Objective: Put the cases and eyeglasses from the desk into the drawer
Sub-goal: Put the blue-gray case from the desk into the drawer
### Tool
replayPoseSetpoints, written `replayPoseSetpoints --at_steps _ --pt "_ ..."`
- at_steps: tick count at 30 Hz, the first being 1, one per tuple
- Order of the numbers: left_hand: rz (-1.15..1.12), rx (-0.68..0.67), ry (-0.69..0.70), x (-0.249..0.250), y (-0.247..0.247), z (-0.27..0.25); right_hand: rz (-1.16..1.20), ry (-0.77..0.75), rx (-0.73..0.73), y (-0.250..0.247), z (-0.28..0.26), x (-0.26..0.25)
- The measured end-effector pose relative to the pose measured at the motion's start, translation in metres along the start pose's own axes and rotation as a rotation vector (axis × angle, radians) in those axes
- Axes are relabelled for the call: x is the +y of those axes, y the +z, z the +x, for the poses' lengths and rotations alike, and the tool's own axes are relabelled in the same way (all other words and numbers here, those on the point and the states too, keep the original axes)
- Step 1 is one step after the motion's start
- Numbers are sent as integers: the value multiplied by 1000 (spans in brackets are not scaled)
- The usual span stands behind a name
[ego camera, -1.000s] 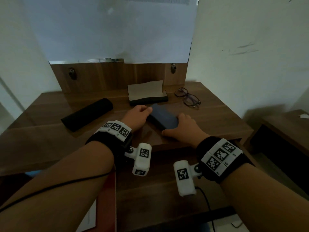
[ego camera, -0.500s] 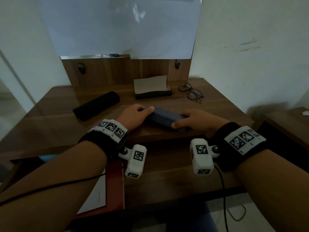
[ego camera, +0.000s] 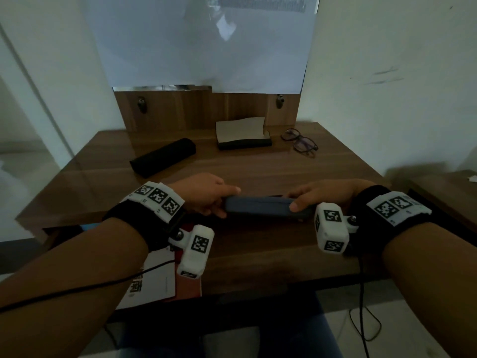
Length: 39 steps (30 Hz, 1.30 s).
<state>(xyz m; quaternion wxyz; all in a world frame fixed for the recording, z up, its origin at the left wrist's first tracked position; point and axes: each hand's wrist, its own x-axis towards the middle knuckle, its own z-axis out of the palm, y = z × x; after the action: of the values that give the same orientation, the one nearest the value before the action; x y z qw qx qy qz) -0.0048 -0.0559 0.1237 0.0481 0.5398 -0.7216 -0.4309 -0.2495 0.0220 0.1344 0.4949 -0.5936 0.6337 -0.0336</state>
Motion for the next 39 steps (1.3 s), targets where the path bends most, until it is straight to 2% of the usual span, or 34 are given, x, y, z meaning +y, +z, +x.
replayPoseSetpoints --at_steps 3,10,17,22,28,32,39 --pt "32 -104 -69 -4 1 -11 -60 57 -72 6 2 1" --pt "-61 -226 -200 -17 22 -14 -33 185 -38 21 21 12" --pt "-330 -212 -335 -39 41 1 -13 253 66 39 39 21" --pt "-416 -169 -344 -45 43 10 -18 271 154 50 54 23" --pt "-375 -139 -329 -44 46 12 -100 255 250 58 68 19" --pt "-320 -93 -316 -45 49 13 -82 301 358 62 75 12" --pt "-291 -20 -317 -51 49 15 -31 293 402 66 78 8"
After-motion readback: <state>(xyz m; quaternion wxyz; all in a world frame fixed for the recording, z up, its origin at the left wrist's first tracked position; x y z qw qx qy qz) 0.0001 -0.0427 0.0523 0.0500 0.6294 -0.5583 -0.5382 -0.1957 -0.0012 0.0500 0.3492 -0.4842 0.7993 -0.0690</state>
